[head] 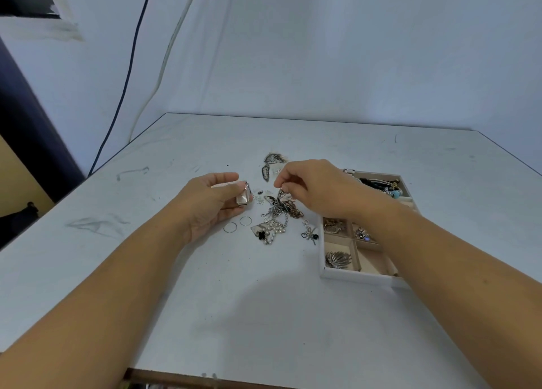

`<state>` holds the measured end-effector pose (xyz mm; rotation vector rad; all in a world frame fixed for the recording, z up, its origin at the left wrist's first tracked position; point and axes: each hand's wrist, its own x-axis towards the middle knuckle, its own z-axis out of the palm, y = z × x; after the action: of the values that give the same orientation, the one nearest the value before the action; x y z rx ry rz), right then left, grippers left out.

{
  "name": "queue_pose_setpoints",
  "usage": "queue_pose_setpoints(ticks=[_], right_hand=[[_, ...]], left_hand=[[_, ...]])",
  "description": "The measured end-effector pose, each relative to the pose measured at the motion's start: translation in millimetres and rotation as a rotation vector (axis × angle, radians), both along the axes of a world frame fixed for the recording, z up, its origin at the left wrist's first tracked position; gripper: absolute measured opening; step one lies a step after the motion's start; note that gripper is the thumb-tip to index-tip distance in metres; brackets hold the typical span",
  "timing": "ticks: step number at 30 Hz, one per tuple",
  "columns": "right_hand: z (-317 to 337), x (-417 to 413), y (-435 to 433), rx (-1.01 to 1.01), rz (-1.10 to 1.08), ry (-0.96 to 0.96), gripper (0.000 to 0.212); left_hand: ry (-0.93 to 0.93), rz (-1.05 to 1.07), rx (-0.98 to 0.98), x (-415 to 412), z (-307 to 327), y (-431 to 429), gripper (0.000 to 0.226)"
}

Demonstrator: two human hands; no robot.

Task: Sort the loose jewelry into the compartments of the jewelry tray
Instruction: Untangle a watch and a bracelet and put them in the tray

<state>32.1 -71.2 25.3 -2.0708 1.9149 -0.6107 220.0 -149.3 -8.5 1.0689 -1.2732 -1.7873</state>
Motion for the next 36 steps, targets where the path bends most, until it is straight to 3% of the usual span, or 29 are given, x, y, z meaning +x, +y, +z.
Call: queue_pose_setpoints(ticks=[6, 12, 19, 30, 36], right_hand=[[5.2, -2.4, 3.4, -0.030, 0.007, -0.013, 0.021], [15.7, -8.8, 9.5, -0.196, 0.015, -0.014, 0.018], [30.7, -32.7, 25.7, -0.313, -0.024, -0.090, 0.016], [61.2, -87.5, 48.3, -0.471, -0.122, -0.019, 0.018], [81.9, -108.6, 50.8, -0.542, -0.168, 0.002, 0.018]], left_hand=[[0.070, -0.048, 0.084, -3.1, 3.6, 6.9, 0.029], [0.115, -0.049, 0.120, -15.1, 11.1, 15.6, 0.033], [-0.131, 0.060, -0.378, -36.0, 17.4, 27.4, 0.014], [-0.188, -0.009, -0.603, -90.6, 30.2, 44.8, 0.013], [-0.125, -0.017, -0.529, -125.0, 35.8, 43.6, 0.014]])
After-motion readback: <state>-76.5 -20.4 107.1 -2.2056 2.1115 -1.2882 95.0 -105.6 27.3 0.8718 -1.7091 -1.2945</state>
